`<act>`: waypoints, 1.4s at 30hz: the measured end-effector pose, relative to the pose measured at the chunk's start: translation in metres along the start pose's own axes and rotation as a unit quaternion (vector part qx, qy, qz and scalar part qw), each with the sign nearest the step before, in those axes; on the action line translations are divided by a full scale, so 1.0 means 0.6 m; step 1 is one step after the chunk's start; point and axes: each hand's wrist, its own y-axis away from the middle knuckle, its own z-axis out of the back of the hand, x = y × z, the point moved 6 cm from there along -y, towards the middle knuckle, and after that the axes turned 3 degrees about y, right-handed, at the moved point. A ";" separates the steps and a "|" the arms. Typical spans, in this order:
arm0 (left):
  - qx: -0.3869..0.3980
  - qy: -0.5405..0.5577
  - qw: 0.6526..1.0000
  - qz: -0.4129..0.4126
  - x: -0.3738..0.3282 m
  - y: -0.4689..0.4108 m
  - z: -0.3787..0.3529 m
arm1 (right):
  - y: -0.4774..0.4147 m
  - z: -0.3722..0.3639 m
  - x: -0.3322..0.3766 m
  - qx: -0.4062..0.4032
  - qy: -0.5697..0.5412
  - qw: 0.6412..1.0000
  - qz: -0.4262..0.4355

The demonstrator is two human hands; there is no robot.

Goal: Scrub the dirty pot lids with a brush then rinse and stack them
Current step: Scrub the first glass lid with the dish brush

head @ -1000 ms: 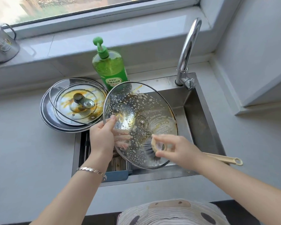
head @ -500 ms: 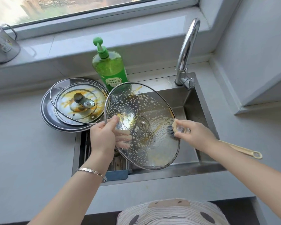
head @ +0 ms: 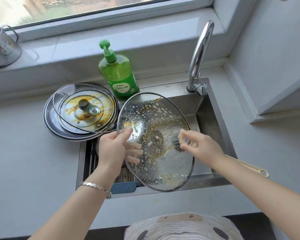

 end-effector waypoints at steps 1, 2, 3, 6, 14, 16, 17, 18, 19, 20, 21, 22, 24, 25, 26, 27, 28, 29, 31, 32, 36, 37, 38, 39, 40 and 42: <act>0.000 0.003 1.000 0.000 0.001 0.002 -0.001 | -0.009 0.016 -0.012 -0.031 0.006 0.999 -0.043; 0.001 0.005 1.000 0.000 0.002 0.004 -0.004 | -0.015 0.023 -0.015 -0.055 0.013 0.996 -0.062; 0.003 0.005 1.000 0.000 0.003 0.004 -0.008 | -0.018 0.019 -0.006 -0.062 0.010 0.997 -0.053; 0.009 0.004 1.000 0.005 0.005 0.004 -0.015 | -0.011 -0.007 0.033 -0.037 -0.052 0.998 -0.002; 0.022 -0.009 1.000 0.007 0.003 0.005 -0.021 | -0.017 0.005 0.019 -0.036 -0.047 0.998 -0.038; 0.021 -0.009 1.000 0.012 0.005 0.006 -0.020 | -0.025 0.021 0.006 -0.064 -0.046 0.995 -0.069; 0.023 -0.011 1.000 0.012 0.006 0.007 -0.021 | -0.029 0.033 -0.003 -0.089 -0.043 0.990 -0.097; 0.025 -0.015 1.000 0.011 0.006 0.009 -0.023 | -0.033 0.035 -0.007 -0.098 -0.039 0.988 -0.111; 0.028 -0.022 0.999 0.009 0.007 0.010 -0.026 | -0.035 0.031 0.002 -0.090 -0.042 0.990 -0.100; 0.031 -0.028 0.999 0.007 0.008 0.011 -0.028 | -0.037 0.020 0.016 -0.069 -0.050 0.994 -0.074; 0.032 -0.032 0.999 0.007 0.008 0.012 -0.028 | -0.038 0.010 0.029 -0.052 -0.063 0.995 -0.049; 0.033 -0.032 0.999 0.009 0.008 0.012 -0.027 | -0.040 0.006 0.034 -0.046 -0.077 0.995 -0.040; 0.036 -0.028 0.999 0.014 0.007 0.013 -0.024 | -0.052 0.023 0.025 -0.076 -0.093 0.990 -0.073; 0.041 -0.030 0.999 0.014 0.007 0.014 -0.026 | -0.060 0.033 0.019 -0.096 -0.096 0.986 -0.101; 0.048 -0.037 0.998 0.013 0.006 0.015 -0.030 | -0.068 0.039 0.019 -0.104 -0.101 0.983 -0.114; 0.057 -0.045 0.997 0.012 0.007 0.015 -0.035 | -0.076 0.041 0.032 -0.103 -0.111 0.983 -0.104; 0.065 -0.051 0.996 0.014 0.009 0.016 -0.041 | -0.085 0.040 0.054 -0.101 -0.126 0.984 -0.079; 0.073 -0.055 0.996 0.020 0.012 0.015 -0.045 | -0.091 0.040 0.082 -0.103 -0.144 0.983 -0.047; 0.082 -0.050 0.995 0.035 0.014 0.014 -0.047 | -0.099 0.043 0.130 -0.104 -0.176 0.979 -0.001; 0.084 -0.040 0.995 0.041 0.013 0.013 -0.044 | -0.101 0.043 0.140 -0.103 -0.187 0.977 0.009; 0.089 -0.008 0.995 0.043 0.002 0.012 -0.031 | -0.099 0.056 0.086 -0.128 -0.166 0.976 -0.059; 0.088 -0.016 0.995 0.042 0.002 0.013 -0.031 | -0.097 0.059 0.072 -0.134 -0.161 0.974 -0.087; 0.089 -0.030 0.995 0.041 0.005 0.014 -0.033 | -0.097 0.060 0.067 -0.136 -0.160 0.972 -0.104; 0.092 -0.046 0.994 0.039 0.008 0.015 -0.038 | -0.098 0.059 0.076 -0.137 -0.166 0.972 -0.098; 0.096 -0.060 0.993 0.037 0.012 0.016 -0.043 | -0.100 0.054 0.095 -0.133 -0.175 0.973 -0.075; 0.101 -0.073 0.992 0.035 0.013 0.018 -0.049 | -0.099 0.042 0.138 -0.118 -0.186 0.975 -0.016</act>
